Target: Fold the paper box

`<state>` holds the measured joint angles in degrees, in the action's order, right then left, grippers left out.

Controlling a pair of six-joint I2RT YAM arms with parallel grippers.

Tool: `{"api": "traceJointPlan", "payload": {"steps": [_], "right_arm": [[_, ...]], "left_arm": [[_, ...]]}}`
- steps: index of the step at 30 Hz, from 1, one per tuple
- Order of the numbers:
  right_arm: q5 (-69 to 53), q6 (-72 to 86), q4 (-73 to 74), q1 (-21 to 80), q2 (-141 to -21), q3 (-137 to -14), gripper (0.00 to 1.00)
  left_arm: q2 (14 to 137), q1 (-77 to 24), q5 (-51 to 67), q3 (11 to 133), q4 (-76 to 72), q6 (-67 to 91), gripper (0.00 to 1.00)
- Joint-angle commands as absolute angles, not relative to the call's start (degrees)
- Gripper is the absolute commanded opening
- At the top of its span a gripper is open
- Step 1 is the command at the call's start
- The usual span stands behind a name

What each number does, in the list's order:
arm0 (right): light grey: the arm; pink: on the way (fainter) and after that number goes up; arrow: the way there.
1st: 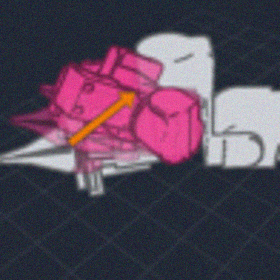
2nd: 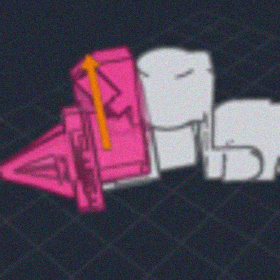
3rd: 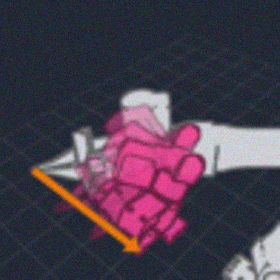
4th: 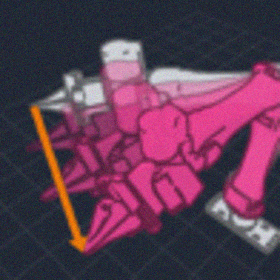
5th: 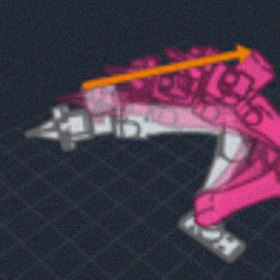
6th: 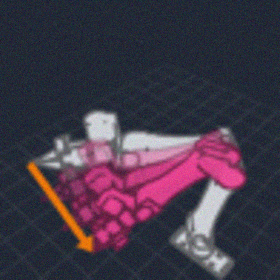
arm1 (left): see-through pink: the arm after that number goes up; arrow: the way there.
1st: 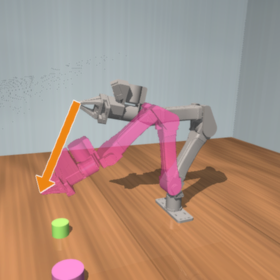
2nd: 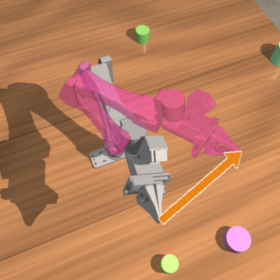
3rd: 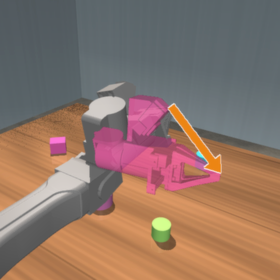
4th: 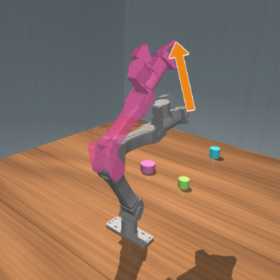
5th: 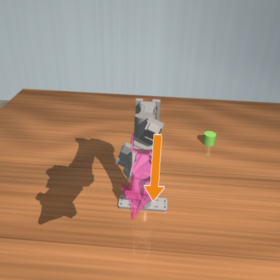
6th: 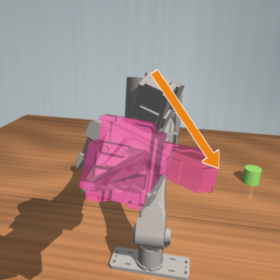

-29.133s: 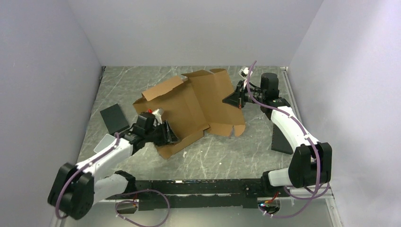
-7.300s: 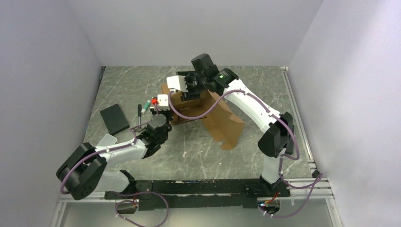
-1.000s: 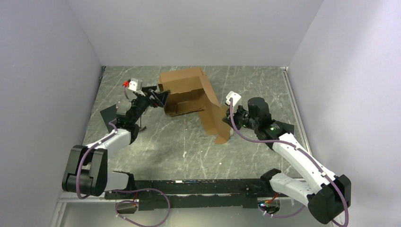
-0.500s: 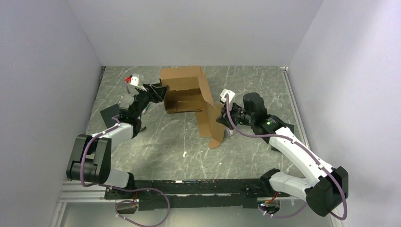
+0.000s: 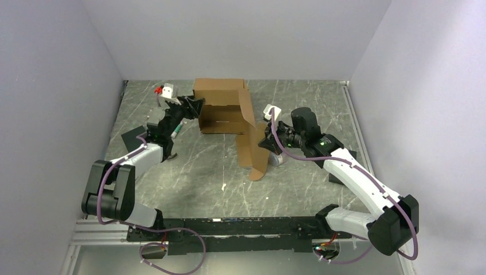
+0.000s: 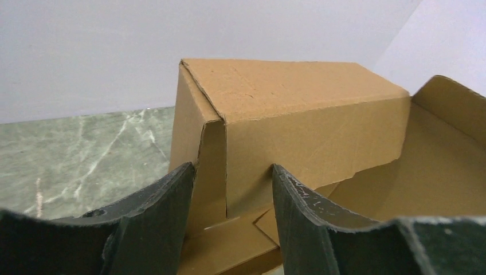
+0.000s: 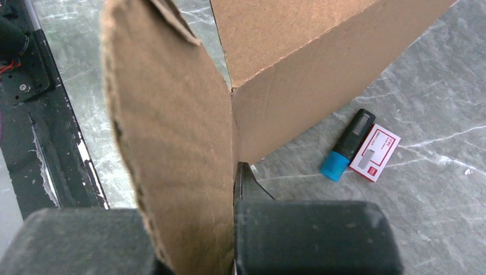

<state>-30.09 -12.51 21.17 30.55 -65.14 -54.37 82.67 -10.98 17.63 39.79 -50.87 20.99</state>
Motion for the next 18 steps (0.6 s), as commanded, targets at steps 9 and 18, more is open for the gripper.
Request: {"api": "traceJointPlan", "payload": {"steps": [9,18], "right_arm": [[-32.51,-10.85,20.69,30.65,-66.02,-56.56,0.0],[-34.91,-5.77,18.98,31.72,-71.45,-62.42,0.0]], "left_arm": [[87.24,-11.25,16.24,45.68,-50.98,15.26,0.59],[89.37,-11.25,17.39,46.08,-53.85,15.93,0.56]]}}
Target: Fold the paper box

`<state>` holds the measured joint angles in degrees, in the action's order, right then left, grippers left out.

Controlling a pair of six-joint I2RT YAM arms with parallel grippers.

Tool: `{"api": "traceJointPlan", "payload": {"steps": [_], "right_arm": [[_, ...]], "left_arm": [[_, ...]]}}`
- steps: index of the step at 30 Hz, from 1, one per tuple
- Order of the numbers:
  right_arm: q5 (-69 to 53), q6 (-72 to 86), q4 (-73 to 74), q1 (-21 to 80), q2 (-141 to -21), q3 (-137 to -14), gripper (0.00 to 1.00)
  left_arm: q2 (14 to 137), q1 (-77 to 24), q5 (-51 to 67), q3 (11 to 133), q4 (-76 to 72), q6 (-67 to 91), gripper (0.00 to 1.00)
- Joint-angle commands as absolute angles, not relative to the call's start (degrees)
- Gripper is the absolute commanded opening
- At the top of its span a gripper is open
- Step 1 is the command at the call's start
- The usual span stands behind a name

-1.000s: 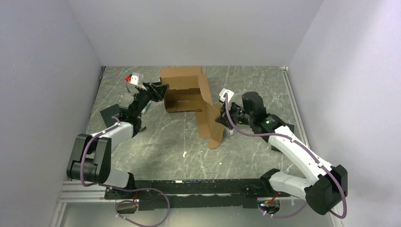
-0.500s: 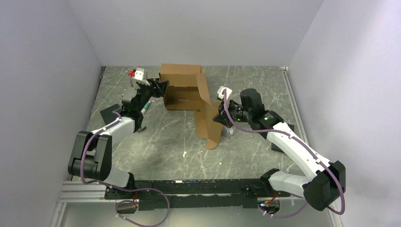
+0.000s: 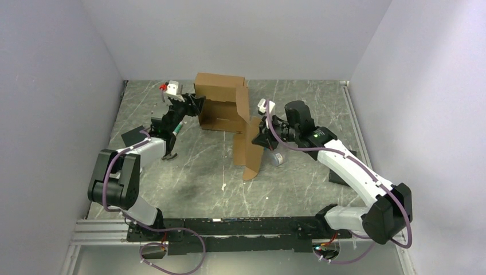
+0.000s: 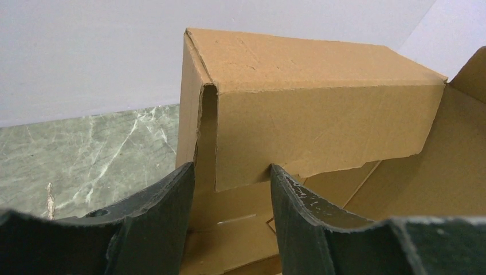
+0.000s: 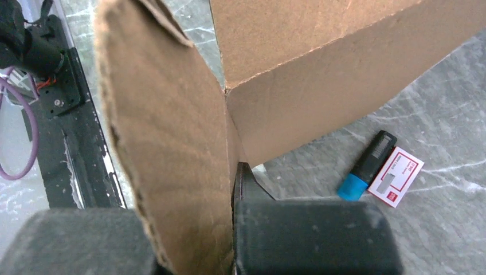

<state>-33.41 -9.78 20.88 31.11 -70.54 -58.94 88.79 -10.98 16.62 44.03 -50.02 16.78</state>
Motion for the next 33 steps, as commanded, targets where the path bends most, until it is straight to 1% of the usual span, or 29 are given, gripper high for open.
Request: {"api": "traceJointPlan", "payload": {"steps": [1,6,10,11,14,17,18,21,23,28,33], "right_arm": [[-35.01,-5.5,18.83,31.79,-71.72,-62.76,0.0],[-36.17,-6.18,19.47,32.15,-72.8,-62.77,0.0],[-38.62,-9.14,22.77,32.29,-74.63,-63.15,0.0],[-37.91,-9.79,23.32,32.34,-74.61,-62.81,0.02],[-33.13,-10.71,21.94,32.34,-72.03,-59.78,0.16],[-27.43,-10.92,20.11,32.33,-68.59,-56.63,0.24],[-25.87,-10.91,19.55,32.2,-67.6,-55.81,0.29],[-24.33,-10.86,18.26,31.41,-64.71,-53.46,0.49],[-25.17,-11.03,18.26,30.91,-63.52,-52.52,0.58],[-29.51,-11.49,18.05,29.37,-61.34,-50.84,0.76],[-35.82,-13.47,19.92,27.54,-59.21,-50.2,0.89]], "left_arm": [[89.43,-11.25,17.25,46.13,-54.02,15.79,0.56],[90.35,-11.25,17.33,46.78,-54.57,15.6,0.55],[90.91,-11.25,17.75,46.81,-55.73,15.99,0.54],[90.82,-11.25,17.83,46.58,-55.92,16.0,0.55],[89.64,-11.17,18.2,45.36,-55.86,15.63,0.55],[87.48,-11.07,19.47,43.07,-55.68,15.45,0.56],[86.11,-11.07,19.75,41.69,-55.56,15.47,0.56],[82.73,-11.07,20.12,38.3,-54.41,15.87,0.58],[80.22,-10.99,20.2,36.28,-52.45,16.41,0.59],[72.94,-10.99,19.2,31.8,-44.45,17.81,0.73],[63.74,-10.91,15.28,30.16,-32.65,17.68,0.89]]}}
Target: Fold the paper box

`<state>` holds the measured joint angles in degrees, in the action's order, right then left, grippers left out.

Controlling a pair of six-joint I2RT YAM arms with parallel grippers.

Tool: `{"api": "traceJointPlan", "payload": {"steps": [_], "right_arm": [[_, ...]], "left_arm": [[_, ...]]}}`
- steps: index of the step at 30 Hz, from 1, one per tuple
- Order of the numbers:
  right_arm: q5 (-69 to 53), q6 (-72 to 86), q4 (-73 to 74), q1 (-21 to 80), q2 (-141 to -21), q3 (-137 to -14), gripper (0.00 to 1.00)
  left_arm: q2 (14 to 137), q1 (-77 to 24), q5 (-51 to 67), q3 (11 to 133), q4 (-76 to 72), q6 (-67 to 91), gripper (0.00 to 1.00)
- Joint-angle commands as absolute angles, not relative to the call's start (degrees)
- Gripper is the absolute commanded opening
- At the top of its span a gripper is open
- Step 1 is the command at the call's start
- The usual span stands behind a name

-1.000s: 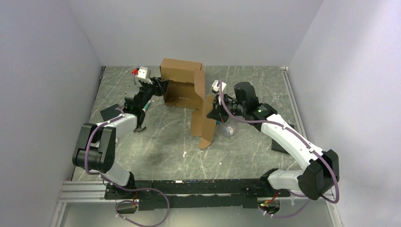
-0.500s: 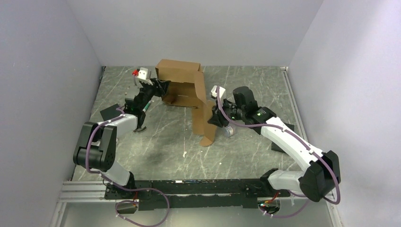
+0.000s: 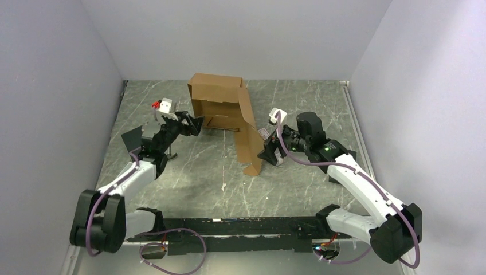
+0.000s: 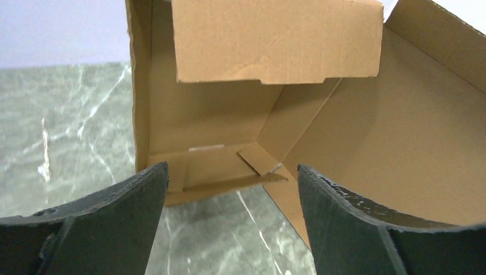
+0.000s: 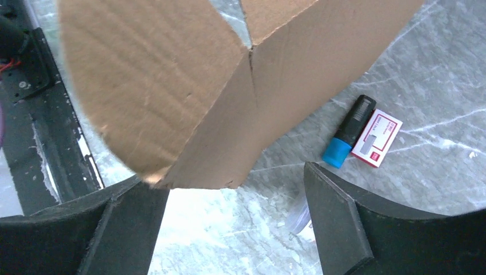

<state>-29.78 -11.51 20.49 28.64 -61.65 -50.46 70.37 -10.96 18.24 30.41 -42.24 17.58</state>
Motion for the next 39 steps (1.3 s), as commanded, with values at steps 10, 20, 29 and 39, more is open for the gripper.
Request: {"api": "traceJointPlan", "payload": {"steps": [10,20,29,39], "right_arm": [[-46.91,-10.6,9.12,24.79,-56.48,-37.97,1.0],[-40.46,6.16,-25.92,24.84,-63.62,-29.94,0.91],[-36.22,9.1,-34.25,24.87,-66.89,-27.47,0.56],[-28.62,4.75,-20.86,23.74,-66.04,-32.9,0.11]], "left_arm": [[60.24,-9.46,8.59,31.26,-24.9,20.58,0.99],[71.85,-6.53,12.42,27.27,-48.58,19.24,0.98],[77.35,-6.42,10.26,30.02,-52.85,18.72,0.96],[79.12,-6.42,10.08,29.51,-57.24,18.66,0.91]]}}
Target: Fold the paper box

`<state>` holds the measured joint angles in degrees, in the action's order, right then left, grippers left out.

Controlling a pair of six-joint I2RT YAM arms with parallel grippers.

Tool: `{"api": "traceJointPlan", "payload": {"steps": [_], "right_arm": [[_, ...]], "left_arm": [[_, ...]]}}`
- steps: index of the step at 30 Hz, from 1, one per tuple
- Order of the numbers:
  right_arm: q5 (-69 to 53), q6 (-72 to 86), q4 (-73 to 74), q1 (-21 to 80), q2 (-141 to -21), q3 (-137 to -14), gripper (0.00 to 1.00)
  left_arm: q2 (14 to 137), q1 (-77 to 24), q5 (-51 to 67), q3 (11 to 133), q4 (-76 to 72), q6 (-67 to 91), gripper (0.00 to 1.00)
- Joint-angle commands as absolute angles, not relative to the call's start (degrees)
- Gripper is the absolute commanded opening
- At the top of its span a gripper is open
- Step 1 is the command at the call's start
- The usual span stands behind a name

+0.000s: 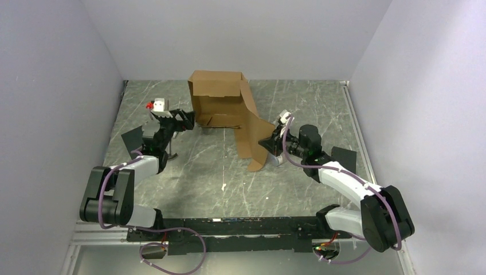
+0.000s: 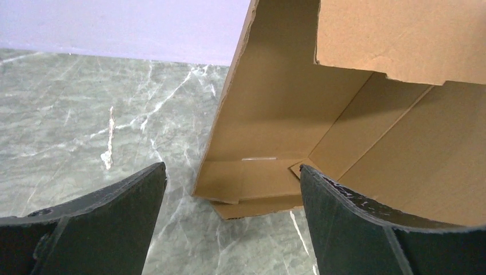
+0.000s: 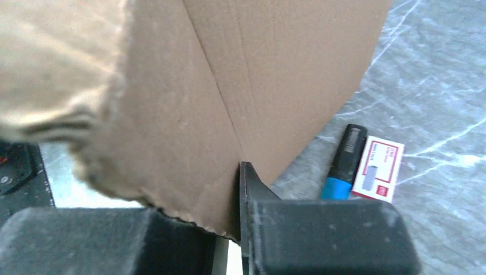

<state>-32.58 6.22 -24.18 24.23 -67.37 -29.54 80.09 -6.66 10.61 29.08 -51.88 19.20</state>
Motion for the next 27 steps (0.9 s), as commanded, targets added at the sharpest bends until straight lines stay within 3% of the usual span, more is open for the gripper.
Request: {"api": "traceJointPlan", "payload": {"steps": [1,18,27], "right_arm": [[-28.08,4.68,-20.31,23.73,-66.17,-33.2,0.1],[-28.13,2.25,-16.35,23.82,-66.38,-35.07,0.05],[-28.57,1.68,-16.11,23.99,-66.9,-35.22,0.05]], "left_arm": [[78.48,-6.42,9.92,29.33,-57.23,18.62,0.91],[76.9,-6.37,12.24,33.68,-55.87,21.91,0.99],[81.07,-2.95,21.66,39.93,-55.05,26.72,1.0]]}}
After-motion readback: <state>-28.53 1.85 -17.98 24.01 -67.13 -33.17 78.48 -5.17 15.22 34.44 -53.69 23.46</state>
